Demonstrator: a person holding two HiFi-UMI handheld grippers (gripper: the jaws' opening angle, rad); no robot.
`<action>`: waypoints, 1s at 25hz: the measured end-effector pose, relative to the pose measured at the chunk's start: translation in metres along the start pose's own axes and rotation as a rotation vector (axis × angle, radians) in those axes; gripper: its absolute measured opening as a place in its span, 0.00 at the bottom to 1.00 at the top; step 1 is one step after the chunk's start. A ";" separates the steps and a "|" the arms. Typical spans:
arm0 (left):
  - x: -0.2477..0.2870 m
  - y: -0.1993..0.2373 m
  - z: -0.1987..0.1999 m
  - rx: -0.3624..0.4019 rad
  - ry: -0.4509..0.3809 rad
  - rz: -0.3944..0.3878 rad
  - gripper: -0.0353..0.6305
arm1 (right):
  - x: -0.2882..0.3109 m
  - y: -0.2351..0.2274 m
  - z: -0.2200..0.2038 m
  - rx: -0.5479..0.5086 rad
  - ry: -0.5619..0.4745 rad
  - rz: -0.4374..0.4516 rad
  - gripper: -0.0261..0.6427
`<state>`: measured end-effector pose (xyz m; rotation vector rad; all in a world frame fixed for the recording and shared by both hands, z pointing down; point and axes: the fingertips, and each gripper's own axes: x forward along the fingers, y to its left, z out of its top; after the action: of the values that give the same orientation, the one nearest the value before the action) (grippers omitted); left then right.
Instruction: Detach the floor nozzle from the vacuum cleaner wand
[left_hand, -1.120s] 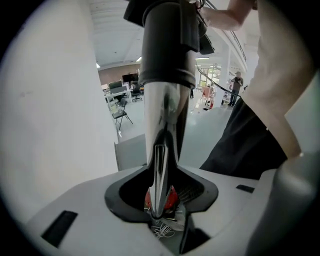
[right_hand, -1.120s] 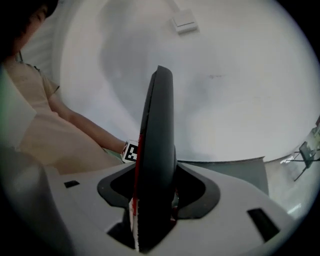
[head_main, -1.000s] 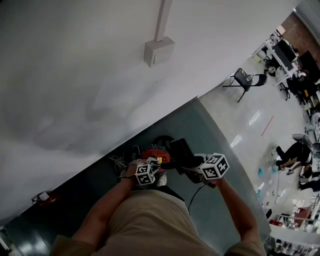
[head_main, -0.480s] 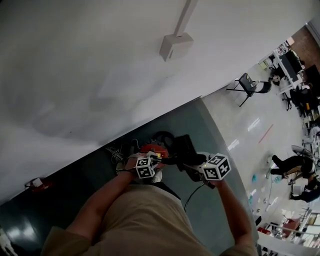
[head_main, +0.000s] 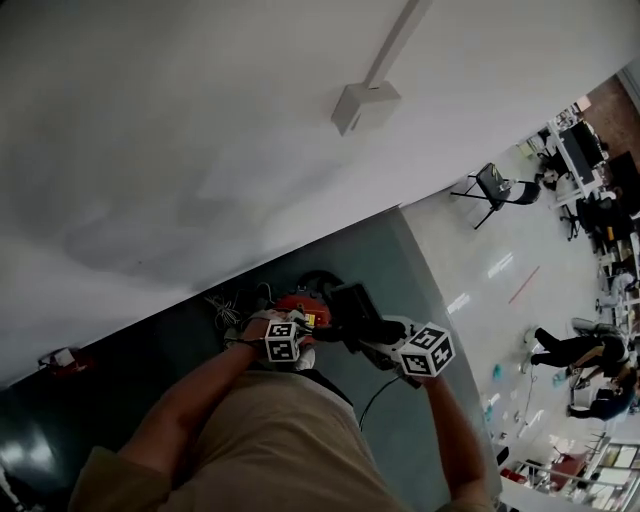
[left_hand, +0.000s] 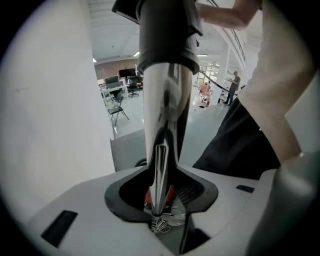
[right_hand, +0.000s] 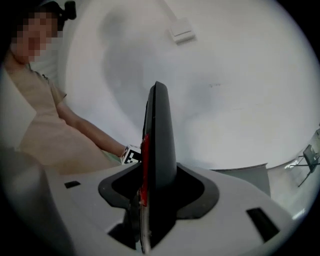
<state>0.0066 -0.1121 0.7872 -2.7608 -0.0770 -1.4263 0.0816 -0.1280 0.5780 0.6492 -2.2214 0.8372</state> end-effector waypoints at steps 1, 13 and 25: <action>0.000 -0.003 0.000 0.010 0.009 -0.014 0.28 | 0.000 0.000 -0.002 0.003 0.009 0.014 0.36; 0.003 -0.007 -0.018 0.056 0.029 0.035 0.28 | 0.030 0.028 -0.010 0.081 -0.049 0.050 0.43; 0.009 -0.004 -0.008 0.008 0.030 -0.019 0.28 | 0.007 0.029 -0.014 -0.044 0.056 -0.131 0.38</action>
<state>0.0048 -0.1079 0.7989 -2.7392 -0.1085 -1.4680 0.0640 -0.0997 0.5803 0.7333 -2.1165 0.7292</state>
